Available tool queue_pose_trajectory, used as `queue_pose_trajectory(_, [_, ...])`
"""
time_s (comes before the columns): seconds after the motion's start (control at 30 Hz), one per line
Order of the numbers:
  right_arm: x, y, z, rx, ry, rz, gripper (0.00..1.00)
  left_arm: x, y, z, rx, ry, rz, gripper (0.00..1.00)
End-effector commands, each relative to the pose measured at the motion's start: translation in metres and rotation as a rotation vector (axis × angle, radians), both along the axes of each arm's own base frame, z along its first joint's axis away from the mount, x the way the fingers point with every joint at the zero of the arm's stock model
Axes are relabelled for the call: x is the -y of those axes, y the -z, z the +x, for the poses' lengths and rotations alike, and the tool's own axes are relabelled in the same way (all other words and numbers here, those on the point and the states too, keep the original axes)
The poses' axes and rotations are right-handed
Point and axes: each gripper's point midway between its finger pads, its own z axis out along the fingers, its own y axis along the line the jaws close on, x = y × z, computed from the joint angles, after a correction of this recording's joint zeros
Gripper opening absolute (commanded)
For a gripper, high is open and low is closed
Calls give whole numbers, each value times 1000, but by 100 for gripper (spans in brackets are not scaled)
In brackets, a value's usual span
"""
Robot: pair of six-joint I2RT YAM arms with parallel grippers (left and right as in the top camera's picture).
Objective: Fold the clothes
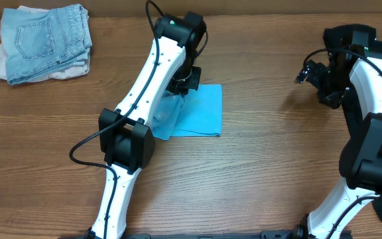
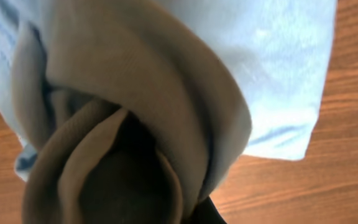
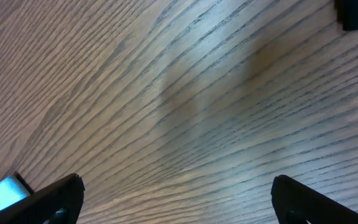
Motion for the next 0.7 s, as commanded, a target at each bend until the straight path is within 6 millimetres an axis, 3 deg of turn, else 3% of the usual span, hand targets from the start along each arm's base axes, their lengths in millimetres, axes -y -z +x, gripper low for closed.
queue_pose_trajectory(0.0, [0, -18, 7, 51, 3, -10, 100, 0, -16, 2, 20, -3, -43, 4])
queue_pose_trajectory(0.17, [0, -18, 7, 51, 3, -10, 100, 13, -35, 4, 55, 4, -119, 4])
queue_pose_trajectory(0.33, [0, -18, 7, 51, 3, -10, 100, 43, -41, 2, 57, 47, -240, 6])
queue_pose_trajectory(0.6, [0, -18, 7, 51, 3, -10, 100, 77, -27, 11, 96, 66, -314, 13])
queue_pose_trajectory(0.67, [0, -18, 7, 51, 3, -10, 100, 83, -19, 9, 82, 72, -333, 18])
